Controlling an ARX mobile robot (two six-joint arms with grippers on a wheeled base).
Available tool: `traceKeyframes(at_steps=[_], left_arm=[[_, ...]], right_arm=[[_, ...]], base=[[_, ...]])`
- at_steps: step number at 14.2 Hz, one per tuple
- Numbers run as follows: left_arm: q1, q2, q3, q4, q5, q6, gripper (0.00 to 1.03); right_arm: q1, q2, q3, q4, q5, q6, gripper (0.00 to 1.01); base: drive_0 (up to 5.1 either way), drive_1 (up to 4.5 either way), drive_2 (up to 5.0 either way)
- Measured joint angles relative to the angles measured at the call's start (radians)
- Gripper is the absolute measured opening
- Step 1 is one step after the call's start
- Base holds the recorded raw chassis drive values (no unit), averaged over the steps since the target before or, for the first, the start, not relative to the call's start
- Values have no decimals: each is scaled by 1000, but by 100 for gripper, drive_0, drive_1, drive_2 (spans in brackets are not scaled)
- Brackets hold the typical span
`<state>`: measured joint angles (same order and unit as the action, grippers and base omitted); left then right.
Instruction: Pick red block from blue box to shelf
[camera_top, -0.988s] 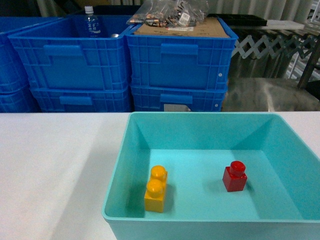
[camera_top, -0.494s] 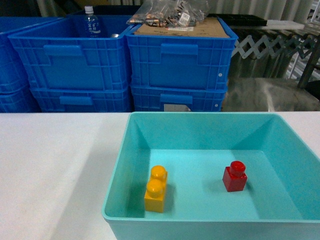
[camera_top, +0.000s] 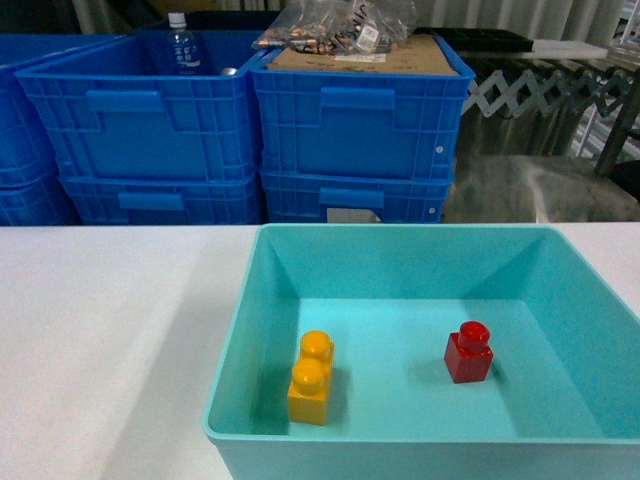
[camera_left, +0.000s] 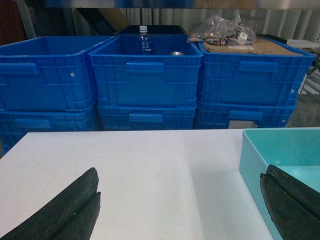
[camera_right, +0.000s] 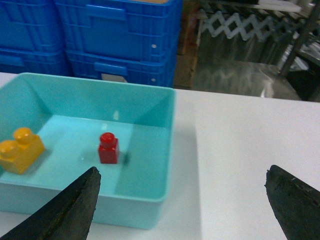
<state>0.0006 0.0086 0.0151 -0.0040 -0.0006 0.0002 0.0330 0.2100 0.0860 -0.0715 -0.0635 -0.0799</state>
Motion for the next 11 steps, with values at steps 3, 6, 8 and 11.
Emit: traceKeyframes(at_steps=[3,6,8,11], left_arm=[[0,0,0,0,0,0,98],[0,0,0,0,0,0,98],[0,0,0,0,0,0,98],[0,0,0,0,0,0,98]], right_arm=[[112,358,155,164,-34,11,98],[273,880,393,253,-3,75,98],[328,1168,569,259,37,101,98],[347,1498,773,229,122,134,98]], base=[[0,0,0],[0,0,0],[0,0,0],[0,0,0]])
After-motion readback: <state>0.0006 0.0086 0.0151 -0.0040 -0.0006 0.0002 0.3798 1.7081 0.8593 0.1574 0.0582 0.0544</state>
